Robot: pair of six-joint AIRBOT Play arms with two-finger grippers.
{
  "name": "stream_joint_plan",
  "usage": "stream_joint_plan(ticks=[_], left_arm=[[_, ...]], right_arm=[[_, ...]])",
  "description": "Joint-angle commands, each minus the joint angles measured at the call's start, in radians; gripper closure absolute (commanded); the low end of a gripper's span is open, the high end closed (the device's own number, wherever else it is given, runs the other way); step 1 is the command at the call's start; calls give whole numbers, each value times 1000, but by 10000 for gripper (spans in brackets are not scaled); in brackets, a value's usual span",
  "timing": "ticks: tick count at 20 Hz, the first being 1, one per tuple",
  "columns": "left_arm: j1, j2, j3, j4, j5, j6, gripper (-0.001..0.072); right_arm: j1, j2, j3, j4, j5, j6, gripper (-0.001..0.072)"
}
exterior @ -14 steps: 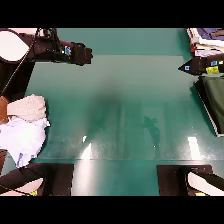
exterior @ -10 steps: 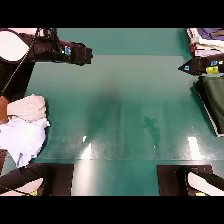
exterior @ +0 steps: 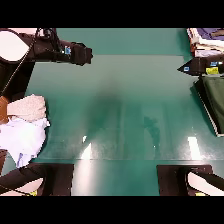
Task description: Fold the shirts.
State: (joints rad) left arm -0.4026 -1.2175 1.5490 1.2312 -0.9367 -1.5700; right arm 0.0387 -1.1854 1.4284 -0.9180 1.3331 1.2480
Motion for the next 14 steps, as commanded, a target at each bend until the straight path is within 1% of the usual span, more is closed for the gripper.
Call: stream_joint_plan(ticks=[1, 2, 4, 6, 8, 12, 13, 14], left_arm=[[14, 3, 6, 76, -8, 32, 685], [43, 4, 15, 142, -79, 23, 685], [135, 15, 15, 260, -241, -26, 685], [246, 18, 0, 344, -350, -28, 685], [359, 18, -56, 393, -391, -27, 685], [553, 14, -240, 401, -385, -27, 680], [593, 14, -294, 401, -373, -27, 422], [624, 14, -345, 405, -353, -28, 48]], right_arm=[[1, 0, -1, 0, 15, 0, 699], [1, 0, -1, 1, 18, 0, 699], [1, 0, -1, 2, 26, 1, 699], [1, 0, -1, 1, 31, 0, 699], [1, 0, -1, 2, 32, 1, 699], [1, 0, -1, 2, 30, 1, 699], [1, 0, -1, 2, 29, 1, 699], [1, 0, -1, 2, 28, 1, 699]])
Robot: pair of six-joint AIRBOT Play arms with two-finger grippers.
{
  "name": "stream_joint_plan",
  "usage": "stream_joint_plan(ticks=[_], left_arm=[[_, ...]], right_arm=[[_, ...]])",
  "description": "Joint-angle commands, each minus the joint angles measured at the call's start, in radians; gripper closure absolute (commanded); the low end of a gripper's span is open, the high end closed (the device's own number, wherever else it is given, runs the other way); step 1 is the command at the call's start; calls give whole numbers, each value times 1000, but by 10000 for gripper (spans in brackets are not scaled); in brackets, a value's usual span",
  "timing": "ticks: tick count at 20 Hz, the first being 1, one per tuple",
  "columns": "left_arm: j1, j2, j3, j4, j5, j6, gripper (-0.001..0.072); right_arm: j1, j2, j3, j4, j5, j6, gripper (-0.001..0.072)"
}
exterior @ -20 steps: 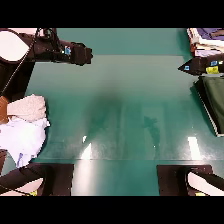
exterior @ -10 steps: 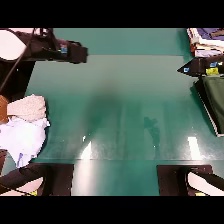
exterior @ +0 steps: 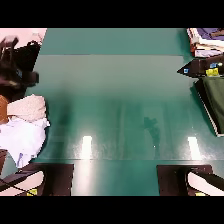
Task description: Fold the shirts.
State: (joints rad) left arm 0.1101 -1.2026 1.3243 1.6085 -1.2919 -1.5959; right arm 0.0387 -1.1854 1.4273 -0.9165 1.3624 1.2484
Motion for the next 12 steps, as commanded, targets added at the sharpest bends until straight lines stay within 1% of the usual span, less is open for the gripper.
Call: stream_joint_plan(ticks=[1, 2, 4, 7, 9, 11, 12], left_arm=[[141, 0, -175, 34, 34, -2, 8], [163, -1, -221, 35, 61, -2, 45], [192, 0, -307, 34, 122, -3, 45], [198, -1, -399, 34, 202, -6, 46], [198, -1, -428, 34, 234, -39, 47], [198, -2, -430, 34, 238, -67, 47], [198, -2, -430, 34, 236, -77, 121]], right_arm=[[1, 0, 0, 0, -3, 0, 699], [1, 0, 0, 0, -7, 0, 699], [1, 0, 0, 0, -17, 0, 699], [1, 0, 0, 0, -29, 0, 699], [1, 0, 0, 0, -29, 0, 699], [2, 0, 0, 0, -28, 0, 699], [2, 0, 0, 0, -28, 0, 699]])
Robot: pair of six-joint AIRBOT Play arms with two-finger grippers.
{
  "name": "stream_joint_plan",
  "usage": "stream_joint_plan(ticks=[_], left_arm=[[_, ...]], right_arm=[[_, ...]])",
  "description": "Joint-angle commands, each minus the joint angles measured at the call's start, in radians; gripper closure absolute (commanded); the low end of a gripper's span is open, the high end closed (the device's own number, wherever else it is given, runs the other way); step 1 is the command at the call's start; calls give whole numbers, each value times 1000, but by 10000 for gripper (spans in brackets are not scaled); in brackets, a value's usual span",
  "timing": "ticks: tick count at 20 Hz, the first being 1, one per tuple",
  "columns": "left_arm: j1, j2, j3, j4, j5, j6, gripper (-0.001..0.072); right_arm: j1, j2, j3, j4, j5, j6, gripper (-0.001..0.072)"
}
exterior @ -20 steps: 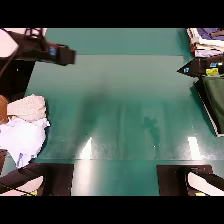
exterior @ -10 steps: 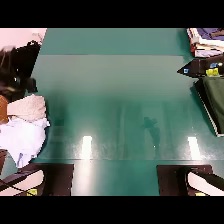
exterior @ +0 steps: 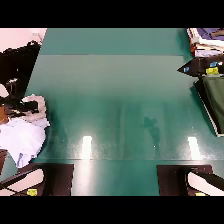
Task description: Fold the shirts.
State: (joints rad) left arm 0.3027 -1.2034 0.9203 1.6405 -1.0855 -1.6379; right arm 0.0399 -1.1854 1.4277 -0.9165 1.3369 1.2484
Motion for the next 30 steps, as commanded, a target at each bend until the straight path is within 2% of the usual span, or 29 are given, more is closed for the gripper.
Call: stream_joint_plan(ticks=[1, 2, 3, 6, 8, 13, 14, 17, 20, 24, 27, 28, 29, 30], left_arm=[[5, -1, -26, 2, 26, -34, 378], [5, -1, -26, 1, 19, -35, 619], [5, 1, -24, -1, 2, -34, 685], [2, 37, 35, -18, -61, -32, 686], [2, 131, 129, -71, -58, -29, 687], [0, 382, 472, -344, -119, 71, 688], [-25, 405, 531, -342, -135, 74, 688], [-180, 418, 645, -331, -172, 57, 689], [-400, 363, 645, -283, -184, -10, 689], [-685, 156, 643, -264, -253, -16, 688], [-888, -41, 643, -275, -249, -9, 685], [-949, -109, 643, -292, -225, 12, 648], [-998, -167, 643, -307, -191, 45, 334], [-1036, -220, 643, -306, -147, 60, 50]], right_arm=[[1, 0, 0, 0, -3, 0, 699], [1, 0, 0, 0, -2, 0, 699], [1, 0, 0, 0, -2, 0, 699], [1, 1, 0, 1, -13, 0, 699], [-1, 3, 4, 1, -27, 0, 699], [-5, 2, 126, 0, -92, 0, 699], [-5, 0, 155, 0, -108, 0, 699], [-4, 0, 235, 0, -131, 0, 699], [-4, 0, 286, 0, -131, 0, 699], [-4, 1, 310, 1, -121, 0, 699], [-4, 1, 309, 0, -103, 0, 699], [-4, 1, 309, 0, -93, 0, 699], [-4, 1, 309, 0, -84, 0, 699], [-4, 1, 309, 0, -75, 0, 699]])
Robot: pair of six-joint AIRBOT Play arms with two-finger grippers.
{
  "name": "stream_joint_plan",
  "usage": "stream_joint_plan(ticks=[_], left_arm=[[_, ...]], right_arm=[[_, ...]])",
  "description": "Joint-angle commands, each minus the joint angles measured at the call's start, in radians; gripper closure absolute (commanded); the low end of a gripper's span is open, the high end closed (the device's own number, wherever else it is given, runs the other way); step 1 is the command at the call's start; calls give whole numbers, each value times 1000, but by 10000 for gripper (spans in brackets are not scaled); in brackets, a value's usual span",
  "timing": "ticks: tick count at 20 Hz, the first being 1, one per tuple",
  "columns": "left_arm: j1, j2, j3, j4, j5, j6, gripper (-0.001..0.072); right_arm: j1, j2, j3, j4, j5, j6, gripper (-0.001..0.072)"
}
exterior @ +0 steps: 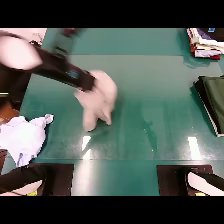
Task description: Fold the shirts.
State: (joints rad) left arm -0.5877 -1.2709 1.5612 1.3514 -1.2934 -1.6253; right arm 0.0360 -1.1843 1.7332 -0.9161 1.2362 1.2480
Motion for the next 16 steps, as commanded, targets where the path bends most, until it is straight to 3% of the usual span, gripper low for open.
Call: stream_joint_plan(ticks=[1, 4, 7, 11, 14, 15, 16], left_arm=[[-163, -192, 3, -16, 98, 64, 47], [-115, -220, 3, 59, 150, 60, 47], [38, -233, 2, 57, 172, 48, 47], [217, -348, 2, -150, 202, 61, 47], [262, -470, 3, -325, 282, 107, 49], [262, -502, 3, -337, 309, 107, 108], [258, -531, 3, -358, 331, 108, 236]], right_arm=[[0, 0, 4, 0, 32, 1, 699], [0, -1, 4, -1, 61, 1, 699], [0, 0, 4, 0, 80, 1, 699], [0, -1, 4, 0, 103, 1, 699], [0, -1, 4, 0, 112, 1, 699], [0, -1, 4, -1, 121, 1, 699], [0, -3, 4, -1, 131, 1, 699]])
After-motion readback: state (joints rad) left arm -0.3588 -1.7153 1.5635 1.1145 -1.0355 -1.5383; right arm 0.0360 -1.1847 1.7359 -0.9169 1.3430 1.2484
